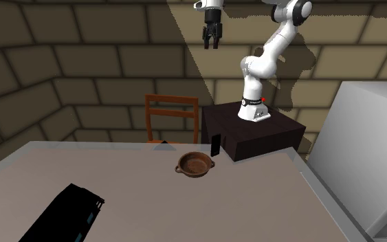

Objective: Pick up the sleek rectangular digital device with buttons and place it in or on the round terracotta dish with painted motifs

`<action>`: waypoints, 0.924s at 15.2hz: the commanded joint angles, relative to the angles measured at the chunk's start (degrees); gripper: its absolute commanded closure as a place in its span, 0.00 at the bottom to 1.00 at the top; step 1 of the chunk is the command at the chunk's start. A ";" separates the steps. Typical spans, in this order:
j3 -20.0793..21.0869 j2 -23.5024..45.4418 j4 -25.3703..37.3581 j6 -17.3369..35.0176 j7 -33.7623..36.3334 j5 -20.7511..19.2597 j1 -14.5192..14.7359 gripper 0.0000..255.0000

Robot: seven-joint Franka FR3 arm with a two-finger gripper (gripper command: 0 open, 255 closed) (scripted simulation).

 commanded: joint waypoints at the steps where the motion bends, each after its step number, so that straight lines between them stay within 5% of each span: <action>1: 0.00 0.00 0.00 0.00 0.00 0.00 0.00 0.00; 14: 7.43 2.99 -21.07 21.80 2.69 2.98 3.33 0.00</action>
